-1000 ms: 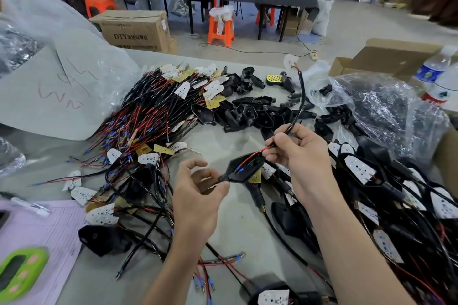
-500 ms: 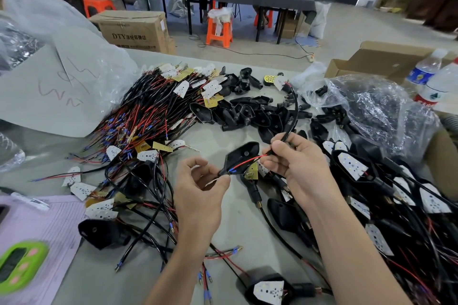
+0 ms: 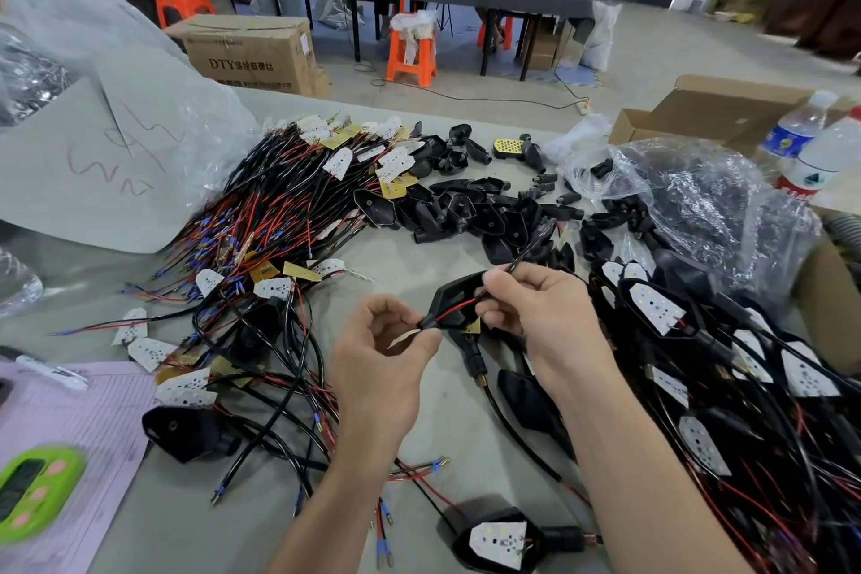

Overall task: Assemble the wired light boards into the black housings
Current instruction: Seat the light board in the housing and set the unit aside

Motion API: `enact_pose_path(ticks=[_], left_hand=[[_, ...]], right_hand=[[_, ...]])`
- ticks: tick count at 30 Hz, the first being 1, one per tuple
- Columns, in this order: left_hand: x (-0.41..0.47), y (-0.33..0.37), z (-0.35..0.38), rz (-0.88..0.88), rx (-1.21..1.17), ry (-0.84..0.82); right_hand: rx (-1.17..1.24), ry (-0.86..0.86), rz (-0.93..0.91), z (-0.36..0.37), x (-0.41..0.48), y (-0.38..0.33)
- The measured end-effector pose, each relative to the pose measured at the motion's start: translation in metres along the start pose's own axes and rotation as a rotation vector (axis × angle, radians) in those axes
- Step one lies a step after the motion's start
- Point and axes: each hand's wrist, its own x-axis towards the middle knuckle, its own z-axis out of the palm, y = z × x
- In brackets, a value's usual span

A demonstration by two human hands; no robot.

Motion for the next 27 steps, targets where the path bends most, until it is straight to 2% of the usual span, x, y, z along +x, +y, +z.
enact_pose_path(ticks=[4, 9, 11, 13, 14, 15, 16, 18, 19, 20, 22, 24, 27], left_hand=[[-0.002, 0.001, 0.005, -0.079, -0.122, -0.035], [0.005, -0.001, 0.003, -0.330, -0.421, -0.222], [0.007, -0.005, 0.001, -0.407, -0.520, -0.220], [0.010, -0.008, -0.002, -0.468, -0.588, -0.177], [0.011, -0.009, -0.003, -0.497, -0.633, -0.156], [0.012, -0.009, -0.004, -0.525, -0.679, -0.141], [0.013, -0.008, -0.004, -0.548, -0.717, -0.132], [0.015, -0.007, -0.005, -0.586, -0.768, -0.131], [0.015, -0.006, -0.005, -0.604, -0.776, -0.137], [0.016, -0.006, -0.006, -0.622, -0.771, -0.146], [0.015, -0.005, -0.006, -0.660, -0.748, -0.157], [0.015, -0.005, -0.006, -0.692, -0.723, -0.127], [0.019, -0.005, -0.015, -0.655, -0.684, -0.031]], right_hand=[[-0.189, -0.074, -0.114, 0.007, -0.002, 0.011], [-0.383, -0.024, -0.163, 0.009, -0.004, 0.015], [-0.474, 0.067, -0.229, 0.009, -0.004, 0.016], [-0.533, 0.262, -0.308, 0.007, -0.005, 0.019], [-0.494, 0.321, -0.299, 0.006, -0.005, 0.021], [-0.367, 0.304, -0.240, 0.004, -0.004, 0.022], [-0.177, 0.207, -0.145, 0.004, -0.004, 0.024], [0.207, -0.103, 0.068, 0.003, -0.006, 0.026], [0.319, -0.244, 0.138, 0.002, -0.008, 0.026], [0.365, -0.351, 0.171, 0.000, -0.010, 0.025], [0.339, -0.461, 0.146, -0.002, -0.010, 0.024], [0.269, -0.460, 0.138, -0.002, -0.006, 0.021], [0.179, -0.202, 0.180, -0.002, 0.008, 0.013]])
